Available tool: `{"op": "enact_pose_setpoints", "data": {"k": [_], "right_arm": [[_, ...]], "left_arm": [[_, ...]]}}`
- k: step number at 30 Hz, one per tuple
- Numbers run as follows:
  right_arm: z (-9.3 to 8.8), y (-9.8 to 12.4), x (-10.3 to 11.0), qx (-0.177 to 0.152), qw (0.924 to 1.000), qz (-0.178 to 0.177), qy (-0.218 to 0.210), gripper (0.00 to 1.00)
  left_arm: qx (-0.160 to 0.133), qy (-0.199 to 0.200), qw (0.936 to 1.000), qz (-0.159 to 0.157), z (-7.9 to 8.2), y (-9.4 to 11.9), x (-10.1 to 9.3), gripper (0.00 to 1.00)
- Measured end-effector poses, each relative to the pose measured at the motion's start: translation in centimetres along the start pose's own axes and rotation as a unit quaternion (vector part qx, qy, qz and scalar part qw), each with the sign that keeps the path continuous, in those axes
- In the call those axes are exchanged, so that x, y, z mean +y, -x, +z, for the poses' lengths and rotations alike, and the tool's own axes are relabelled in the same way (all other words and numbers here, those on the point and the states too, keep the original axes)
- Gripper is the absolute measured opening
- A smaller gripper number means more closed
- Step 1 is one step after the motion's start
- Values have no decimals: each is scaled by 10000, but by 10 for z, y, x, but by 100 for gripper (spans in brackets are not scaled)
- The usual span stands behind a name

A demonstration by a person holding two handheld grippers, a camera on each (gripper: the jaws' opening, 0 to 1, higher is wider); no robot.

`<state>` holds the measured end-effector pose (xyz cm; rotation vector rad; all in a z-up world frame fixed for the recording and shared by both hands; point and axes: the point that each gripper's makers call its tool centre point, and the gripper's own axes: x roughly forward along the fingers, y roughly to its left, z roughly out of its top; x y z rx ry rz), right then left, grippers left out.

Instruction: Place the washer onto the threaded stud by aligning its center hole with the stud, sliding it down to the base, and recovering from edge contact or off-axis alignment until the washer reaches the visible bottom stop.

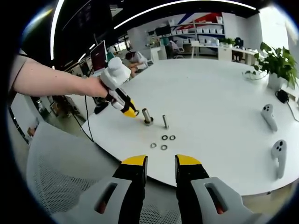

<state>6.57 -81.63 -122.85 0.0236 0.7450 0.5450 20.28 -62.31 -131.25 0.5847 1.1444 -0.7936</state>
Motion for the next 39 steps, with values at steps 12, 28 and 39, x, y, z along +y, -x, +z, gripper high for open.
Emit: {"op": "enact_pose_setpoints", "data": {"k": [12,28,39], "right_arm": [[1,0,0,-26,10000,18,-12,26],[3,1,-2,-94,9999,-12,-61,26],[3,2,-4,-134,9998,-69,-123,26]], "left_arm": [[-149,-420,9990,-38,34,10,-9,18],[203,-878,9959,-82,38,-11,-16,18],[438,-1175,9921,-95,31,-32,-19,19]]}}
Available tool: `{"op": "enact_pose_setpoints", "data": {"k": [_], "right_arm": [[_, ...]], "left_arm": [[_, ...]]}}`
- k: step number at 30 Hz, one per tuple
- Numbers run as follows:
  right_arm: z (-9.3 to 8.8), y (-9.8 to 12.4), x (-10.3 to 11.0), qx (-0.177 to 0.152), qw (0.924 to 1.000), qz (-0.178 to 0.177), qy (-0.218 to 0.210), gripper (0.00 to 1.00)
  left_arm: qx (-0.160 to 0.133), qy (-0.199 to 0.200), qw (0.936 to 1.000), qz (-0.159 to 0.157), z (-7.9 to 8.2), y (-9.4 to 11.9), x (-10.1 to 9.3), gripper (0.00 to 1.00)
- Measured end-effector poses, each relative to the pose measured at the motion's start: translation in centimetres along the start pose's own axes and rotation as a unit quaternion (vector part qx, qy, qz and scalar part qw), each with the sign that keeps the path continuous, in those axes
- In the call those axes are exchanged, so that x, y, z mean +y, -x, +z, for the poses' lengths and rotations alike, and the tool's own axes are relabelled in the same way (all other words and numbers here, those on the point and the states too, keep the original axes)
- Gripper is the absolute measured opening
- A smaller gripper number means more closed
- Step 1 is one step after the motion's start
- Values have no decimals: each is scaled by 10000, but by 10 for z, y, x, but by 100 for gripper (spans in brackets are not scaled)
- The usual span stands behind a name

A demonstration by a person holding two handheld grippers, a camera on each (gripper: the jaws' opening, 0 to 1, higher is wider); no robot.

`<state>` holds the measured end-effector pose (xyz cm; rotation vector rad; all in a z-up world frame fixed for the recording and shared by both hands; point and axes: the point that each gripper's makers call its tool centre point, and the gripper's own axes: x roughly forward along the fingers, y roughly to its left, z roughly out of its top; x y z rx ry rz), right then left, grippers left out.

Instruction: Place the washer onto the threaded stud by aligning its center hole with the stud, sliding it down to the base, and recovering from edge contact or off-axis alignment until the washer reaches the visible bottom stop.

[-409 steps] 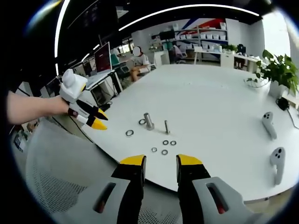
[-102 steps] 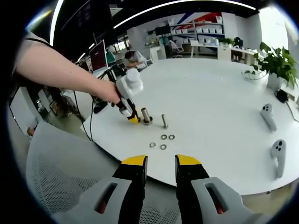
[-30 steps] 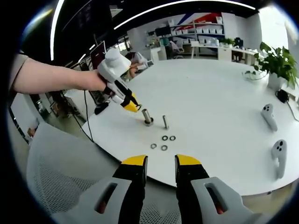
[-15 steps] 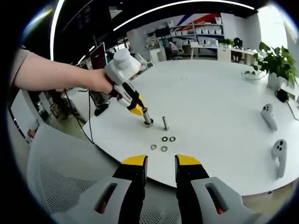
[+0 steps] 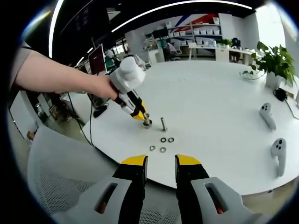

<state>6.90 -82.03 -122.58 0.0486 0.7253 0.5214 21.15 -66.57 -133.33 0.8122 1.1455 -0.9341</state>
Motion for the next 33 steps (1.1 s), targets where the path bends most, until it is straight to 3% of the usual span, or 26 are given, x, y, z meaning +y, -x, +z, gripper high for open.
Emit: {"op": "enact_pose_setpoints", "data": {"k": [11,14,20,33], "right_arm": [[-2,0,-1,66,10000,-18,19,26],[-2,-1,-1,63,10000,-15,8,26],[-4,-1,1,128,9999,16,57,26],[-5,-2,4,187,9997,83,115,25]], "left_arm": [[37,167,9999,-5,-6,-17,1,19],[-13,412,9992,-10,-7,-21,3,20],[-119,229,9997,51,-8,-20,2,21],[-712,823,9934,370,-11,13,13,23]]}}
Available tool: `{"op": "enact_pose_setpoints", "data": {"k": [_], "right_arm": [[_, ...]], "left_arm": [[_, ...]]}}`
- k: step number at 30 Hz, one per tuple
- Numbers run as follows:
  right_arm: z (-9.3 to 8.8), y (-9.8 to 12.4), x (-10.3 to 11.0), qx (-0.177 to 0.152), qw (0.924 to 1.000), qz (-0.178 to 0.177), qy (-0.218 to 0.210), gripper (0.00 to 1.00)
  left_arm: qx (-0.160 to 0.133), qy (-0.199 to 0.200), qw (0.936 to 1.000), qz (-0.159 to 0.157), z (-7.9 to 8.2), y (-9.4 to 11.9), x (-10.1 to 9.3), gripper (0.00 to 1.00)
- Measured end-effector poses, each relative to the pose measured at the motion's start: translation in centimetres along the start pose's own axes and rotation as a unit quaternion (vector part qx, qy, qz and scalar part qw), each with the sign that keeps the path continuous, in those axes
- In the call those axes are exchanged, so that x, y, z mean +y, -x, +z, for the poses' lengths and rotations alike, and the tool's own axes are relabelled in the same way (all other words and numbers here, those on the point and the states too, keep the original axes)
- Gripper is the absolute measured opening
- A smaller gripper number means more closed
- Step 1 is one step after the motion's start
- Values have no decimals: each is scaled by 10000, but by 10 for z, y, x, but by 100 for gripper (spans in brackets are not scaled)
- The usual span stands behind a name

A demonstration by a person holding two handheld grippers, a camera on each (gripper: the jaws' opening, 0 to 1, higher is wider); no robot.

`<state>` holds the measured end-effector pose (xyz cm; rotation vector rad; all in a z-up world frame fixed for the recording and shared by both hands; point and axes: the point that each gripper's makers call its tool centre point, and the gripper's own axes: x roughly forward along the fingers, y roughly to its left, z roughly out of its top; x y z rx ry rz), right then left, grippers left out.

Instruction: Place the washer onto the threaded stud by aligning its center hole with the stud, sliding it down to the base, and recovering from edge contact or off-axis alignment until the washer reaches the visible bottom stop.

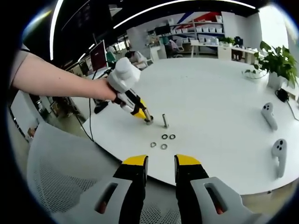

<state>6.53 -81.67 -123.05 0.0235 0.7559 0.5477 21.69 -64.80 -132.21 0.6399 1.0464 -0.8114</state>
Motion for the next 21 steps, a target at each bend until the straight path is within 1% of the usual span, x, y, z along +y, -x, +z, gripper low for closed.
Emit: {"op": "enact_pose_setpoints", "data": {"k": [2,6,8,12,15,16,17,18,20,21], "right_arm": [[0,0,1,8,10000,20,0,25],[-1,-1,3,52,10000,63,50,25],[-1,-1,2,51,10000,62,45,25],[-1,-1,2,28,10000,69,6,24],[0,0,3,5,10000,76,16,24],[0,0,3,7,10000,77,18,24],[0,0,3,9,10000,80,20,24],[0,0,4,17,10000,87,25,24],[-1,-1,5,43,9999,119,40,24],[-2,-1,5,51,9999,131,51,24]], "left_arm": [[-140,181,9997,-5,-1,6,0,23],[-228,182,9995,72,-8,17,1,24],[-361,272,9989,88,-7,24,-2,25],[-666,431,9968,111,-6,38,-10,27],[-866,604,9943,149,-8,50,-18,27],[-962,681,9929,132,-10,56,-23,27],[-995,710,9924,149,-12,60,-26,27],[-1055,668,9920,159,-15,63,-29,28],[-1008,463,9936,220,-22,64,-31,28],[-981,443,9938,265,-29,66,-32,28]]}}
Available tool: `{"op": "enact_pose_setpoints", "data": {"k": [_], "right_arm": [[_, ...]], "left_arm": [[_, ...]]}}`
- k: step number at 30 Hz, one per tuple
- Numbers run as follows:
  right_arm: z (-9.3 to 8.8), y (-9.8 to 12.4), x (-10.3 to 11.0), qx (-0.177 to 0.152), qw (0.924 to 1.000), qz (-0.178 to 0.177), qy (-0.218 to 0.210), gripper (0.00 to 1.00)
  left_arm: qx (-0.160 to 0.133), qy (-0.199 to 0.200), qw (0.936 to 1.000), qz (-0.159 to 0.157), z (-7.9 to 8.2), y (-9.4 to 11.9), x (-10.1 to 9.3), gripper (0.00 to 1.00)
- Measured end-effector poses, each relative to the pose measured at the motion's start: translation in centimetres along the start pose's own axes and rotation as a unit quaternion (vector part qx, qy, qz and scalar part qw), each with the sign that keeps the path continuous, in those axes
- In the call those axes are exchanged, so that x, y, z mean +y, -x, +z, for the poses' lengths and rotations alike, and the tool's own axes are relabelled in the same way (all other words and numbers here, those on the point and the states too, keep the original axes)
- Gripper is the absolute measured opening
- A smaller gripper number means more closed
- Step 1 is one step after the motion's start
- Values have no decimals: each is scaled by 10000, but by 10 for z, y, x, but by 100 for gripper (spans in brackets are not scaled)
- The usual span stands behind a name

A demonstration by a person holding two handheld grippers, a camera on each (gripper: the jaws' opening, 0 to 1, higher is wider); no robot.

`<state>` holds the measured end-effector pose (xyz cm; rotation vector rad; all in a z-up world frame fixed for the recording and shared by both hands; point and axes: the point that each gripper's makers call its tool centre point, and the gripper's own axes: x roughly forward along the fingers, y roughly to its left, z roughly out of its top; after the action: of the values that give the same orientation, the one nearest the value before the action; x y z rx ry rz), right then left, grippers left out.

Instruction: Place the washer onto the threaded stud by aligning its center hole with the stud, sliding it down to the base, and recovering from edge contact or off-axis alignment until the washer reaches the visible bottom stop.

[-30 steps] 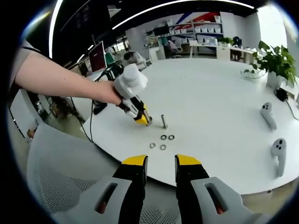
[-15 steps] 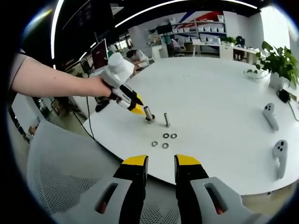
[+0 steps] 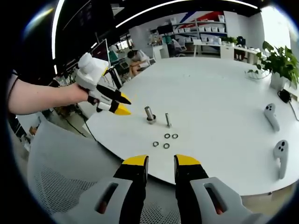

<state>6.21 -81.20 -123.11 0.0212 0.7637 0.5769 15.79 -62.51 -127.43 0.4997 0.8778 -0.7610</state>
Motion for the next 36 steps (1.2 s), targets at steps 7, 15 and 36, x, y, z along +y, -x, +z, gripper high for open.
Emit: {"op": "enact_pose_setpoints", "data": {"k": [7,15,36], "right_arm": [[-1,0,3,35,10000,52,31,24],[-5,-2,7,159,9997,145,125,24],[-16,-5,12,527,9978,234,317,24]], "left_arm": [[-261,567,9981,-12,-21,24,-9,30],[-585,836,9947,105,-30,53,-18,31],[-1044,1283,9860,220,-54,116,-23,34]]}}
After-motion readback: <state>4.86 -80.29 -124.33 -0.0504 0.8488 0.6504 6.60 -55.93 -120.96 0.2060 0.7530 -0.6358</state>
